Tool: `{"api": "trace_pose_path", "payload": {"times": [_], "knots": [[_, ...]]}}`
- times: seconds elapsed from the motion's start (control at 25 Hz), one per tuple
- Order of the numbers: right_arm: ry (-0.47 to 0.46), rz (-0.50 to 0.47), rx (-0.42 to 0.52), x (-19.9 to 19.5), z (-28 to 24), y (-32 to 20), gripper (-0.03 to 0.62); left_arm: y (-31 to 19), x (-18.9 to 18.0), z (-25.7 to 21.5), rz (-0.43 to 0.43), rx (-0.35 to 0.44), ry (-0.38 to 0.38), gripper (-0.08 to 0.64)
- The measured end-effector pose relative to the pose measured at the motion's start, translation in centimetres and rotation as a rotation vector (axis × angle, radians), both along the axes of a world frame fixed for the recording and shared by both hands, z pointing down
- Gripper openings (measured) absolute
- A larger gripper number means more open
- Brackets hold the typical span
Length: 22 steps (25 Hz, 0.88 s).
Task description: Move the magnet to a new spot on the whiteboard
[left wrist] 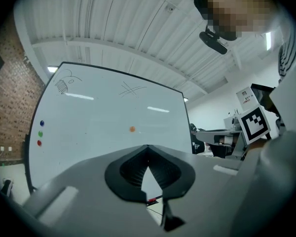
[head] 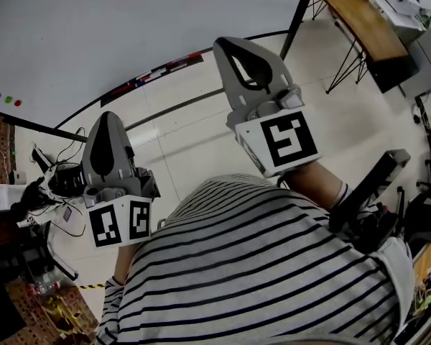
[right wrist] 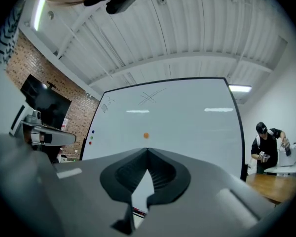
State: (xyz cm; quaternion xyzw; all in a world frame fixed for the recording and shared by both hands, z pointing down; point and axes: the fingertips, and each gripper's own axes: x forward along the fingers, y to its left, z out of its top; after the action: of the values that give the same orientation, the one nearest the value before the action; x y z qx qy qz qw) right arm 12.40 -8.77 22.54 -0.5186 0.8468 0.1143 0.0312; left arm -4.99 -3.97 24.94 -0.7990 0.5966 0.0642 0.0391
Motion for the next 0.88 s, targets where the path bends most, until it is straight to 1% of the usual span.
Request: {"api": "trace_pose_path", "payload": {"times": [0.08, 0.2, 0.44, 0.72, 0.88], "knots": [[-0.002, 0.004, -0.003, 0.1, 0.1, 0.7, 0.0, 0.5, 0.5, 0.0, 0.015, -0.001, 0.0, 0.017], [0.001, 0.008, -0.006, -0.2, 0.0, 1.8, 0.0, 1.2, 0.2, 0.0, 0.017, -0.014, 0.011, 0.015], [0.011, 0.007, -0.007, -1.9, -0.1, 2.7, 0.0, 1.9, -1.5, 0.2, 0.011, -0.032, 0.023, 0.015], [0.025, 0.008, 0.004, -4.5, -0.5, 2.9, 0.0, 1.9, -3.6, 0.1, 0.02, -0.029, 0.033, 0.015], [0.037, 0.004, -0.009, -6.2, -0.1, 2.7, 0.0, 1.7, -5.1, 0.6, 0.023, -0.042, 0.043, 0.015]]}}
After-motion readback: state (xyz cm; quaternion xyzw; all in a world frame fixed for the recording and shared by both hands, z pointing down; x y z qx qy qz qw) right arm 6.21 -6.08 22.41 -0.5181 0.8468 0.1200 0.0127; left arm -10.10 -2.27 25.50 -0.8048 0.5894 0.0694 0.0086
